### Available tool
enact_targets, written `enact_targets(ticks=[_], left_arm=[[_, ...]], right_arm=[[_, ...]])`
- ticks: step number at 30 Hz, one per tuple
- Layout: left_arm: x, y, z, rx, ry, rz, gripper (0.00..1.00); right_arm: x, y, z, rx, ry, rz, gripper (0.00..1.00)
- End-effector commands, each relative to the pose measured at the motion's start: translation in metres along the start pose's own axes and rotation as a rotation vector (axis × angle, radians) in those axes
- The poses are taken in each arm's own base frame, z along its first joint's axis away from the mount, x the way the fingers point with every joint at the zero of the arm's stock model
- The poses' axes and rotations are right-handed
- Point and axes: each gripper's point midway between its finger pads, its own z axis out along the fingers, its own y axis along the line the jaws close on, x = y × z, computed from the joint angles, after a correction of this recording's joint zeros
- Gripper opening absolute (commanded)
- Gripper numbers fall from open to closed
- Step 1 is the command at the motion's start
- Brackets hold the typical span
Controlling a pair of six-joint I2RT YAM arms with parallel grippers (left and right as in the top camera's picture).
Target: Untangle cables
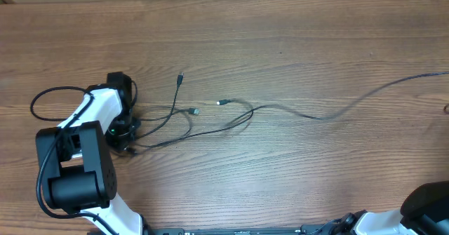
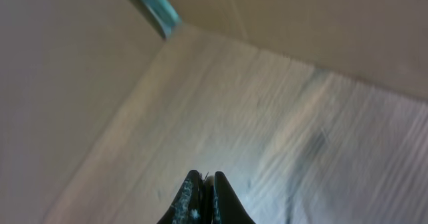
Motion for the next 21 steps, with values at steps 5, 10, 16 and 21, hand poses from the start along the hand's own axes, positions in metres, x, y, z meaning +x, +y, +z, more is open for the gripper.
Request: enact_targets(ticks=[5, 10, 16, 21], left_arm=[[-0.018, 0.026, 0.013, -0.103, -0.046, -0.001, 0.04], [-0.002, 0.000, 0.015, 0.050, 0.087, -0.045, 0.04], [0.011, -0.032, 0.007, 0.169, 0.116, 0.011, 0.04], [0.021, -0.041, 0.002, 0.175, 0.100, 0.057, 0.05]], right_arm=[[-0.042, -0.008, -0.014, 0.086, -0.174, -0.058, 0.04], [0.008, 0.025, -0.002, -0.040, 0.019, -0.091, 0.04], [0.096, 0.101, 0.002, -0.192, 0.222, -0.430, 0.04], [0.197, 0.130, -0.002, -0.219, 0.495, -0.641, 0.04]])
